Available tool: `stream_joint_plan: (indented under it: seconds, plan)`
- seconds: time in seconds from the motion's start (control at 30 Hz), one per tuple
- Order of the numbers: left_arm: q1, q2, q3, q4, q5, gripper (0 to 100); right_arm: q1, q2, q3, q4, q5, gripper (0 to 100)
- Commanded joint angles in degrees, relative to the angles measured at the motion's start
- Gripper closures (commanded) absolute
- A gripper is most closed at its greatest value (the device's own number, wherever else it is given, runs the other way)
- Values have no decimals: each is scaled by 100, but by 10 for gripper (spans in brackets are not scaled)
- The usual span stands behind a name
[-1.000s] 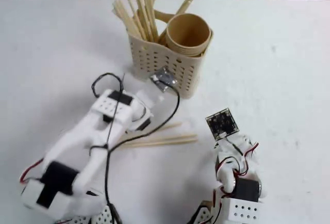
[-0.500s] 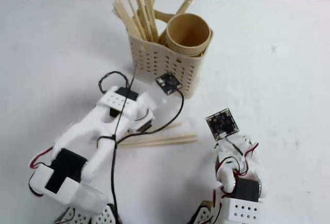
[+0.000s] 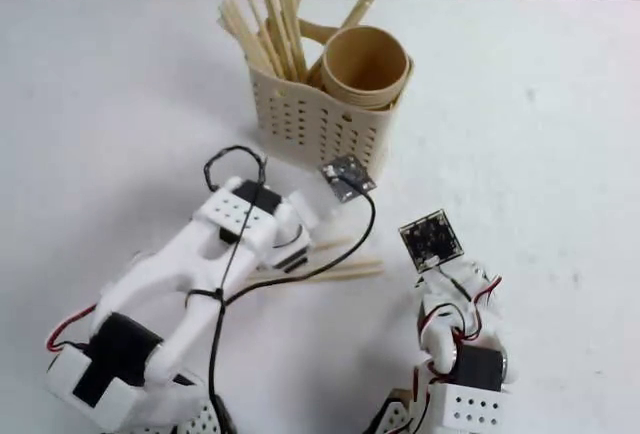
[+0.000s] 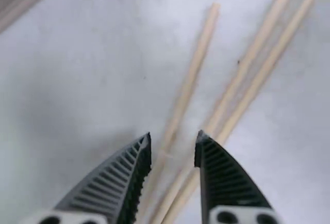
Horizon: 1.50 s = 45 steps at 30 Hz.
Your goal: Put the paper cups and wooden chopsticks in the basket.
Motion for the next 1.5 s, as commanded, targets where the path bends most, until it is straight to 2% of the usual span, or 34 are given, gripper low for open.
stream_joint_plan:
  seconds: [0.0, 0.23, 0.43, 0.7, 0.93, 1.13, 1.3, 1.47]
  plan:
    - [48, -180, 18, -193, 0, 838, 22, -13, 53, -48, 35, 929]
    - [40, 1051, -571, -176, -9, 838, 22, -13, 53, -48, 35, 929]
    - [-84, 2026, -1618, 615, 0, 840, 22, 31, 53, -48, 35, 929]
    - [-110, 2105, -1697, 668, 0, 967, 22, 31, 53, -48, 35, 929]
    - [-101, 2079, -1670, 642, 0, 977, 22, 31, 53, -48, 35, 929]
    - [-110, 1393, -1081, 273, -9, 977, 22, 31, 53, -48, 35, 929]
    - [-110, -57, -273, -18, 9, 977, 22, 31, 53, -48, 35, 929]
    - [-233, -1587, 202, -26, 501, 977, 22, 31, 53, -48, 35, 929]
